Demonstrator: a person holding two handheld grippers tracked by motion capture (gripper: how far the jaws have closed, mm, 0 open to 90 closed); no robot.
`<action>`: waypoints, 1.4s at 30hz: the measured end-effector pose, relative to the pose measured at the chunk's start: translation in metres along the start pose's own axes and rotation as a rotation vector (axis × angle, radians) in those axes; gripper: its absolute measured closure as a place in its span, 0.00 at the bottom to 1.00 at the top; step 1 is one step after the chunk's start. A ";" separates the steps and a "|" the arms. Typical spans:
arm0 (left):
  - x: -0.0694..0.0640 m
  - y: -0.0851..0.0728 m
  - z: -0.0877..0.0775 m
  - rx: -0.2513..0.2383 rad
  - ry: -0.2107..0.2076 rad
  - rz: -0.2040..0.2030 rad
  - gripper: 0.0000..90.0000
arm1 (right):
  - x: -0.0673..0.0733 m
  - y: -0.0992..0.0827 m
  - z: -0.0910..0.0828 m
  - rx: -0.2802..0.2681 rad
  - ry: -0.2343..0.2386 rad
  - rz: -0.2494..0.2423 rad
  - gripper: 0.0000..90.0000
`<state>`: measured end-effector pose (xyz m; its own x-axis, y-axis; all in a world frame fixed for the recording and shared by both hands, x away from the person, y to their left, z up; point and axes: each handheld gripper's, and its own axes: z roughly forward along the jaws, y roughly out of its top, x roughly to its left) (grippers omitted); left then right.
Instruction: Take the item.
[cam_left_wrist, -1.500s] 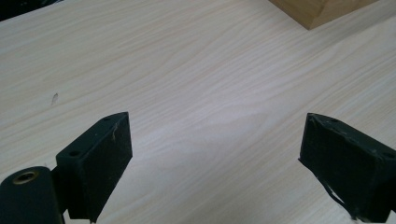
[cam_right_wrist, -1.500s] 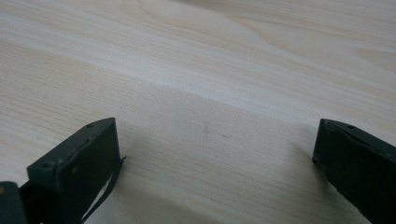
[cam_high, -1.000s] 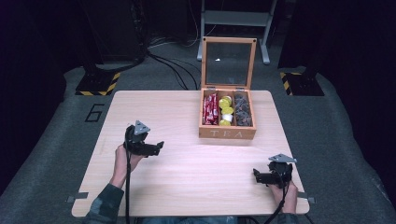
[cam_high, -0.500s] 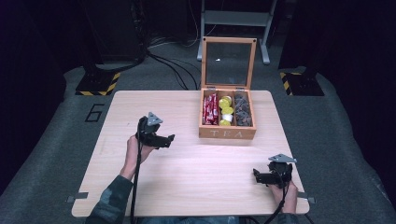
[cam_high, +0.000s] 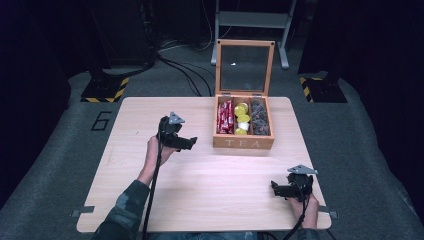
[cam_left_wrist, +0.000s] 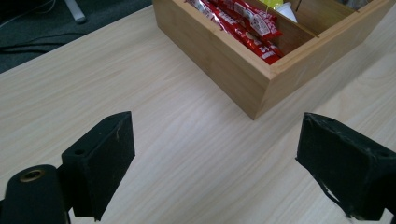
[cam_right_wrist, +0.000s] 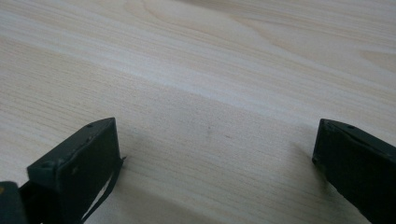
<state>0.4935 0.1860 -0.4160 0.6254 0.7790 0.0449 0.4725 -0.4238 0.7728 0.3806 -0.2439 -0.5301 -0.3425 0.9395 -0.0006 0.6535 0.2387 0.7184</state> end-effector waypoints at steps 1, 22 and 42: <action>-0.001 0.002 0.002 0.003 0.004 0.004 0.12 | 0.000 0.000 0.000 0.000 0.000 0.000 0.00; -0.005 0.054 0.036 0.016 -0.011 0.009 0.14 | 0.000 0.000 0.000 0.001 0.001 0.000 0.00; -0.018 0.089 0.082 0.057 -0.054 -0.011 0.12 | 0.000 0.000 0.000 0.001 0.002 0.002 0.00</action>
<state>0.5754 0.0960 -0.3997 0.6517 0.7585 0.0012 0.5131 -0.4420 0.7358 0.3803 -0.2438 -0.5301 -0.3422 0.9396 0.0022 0.6546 0.2367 0.7180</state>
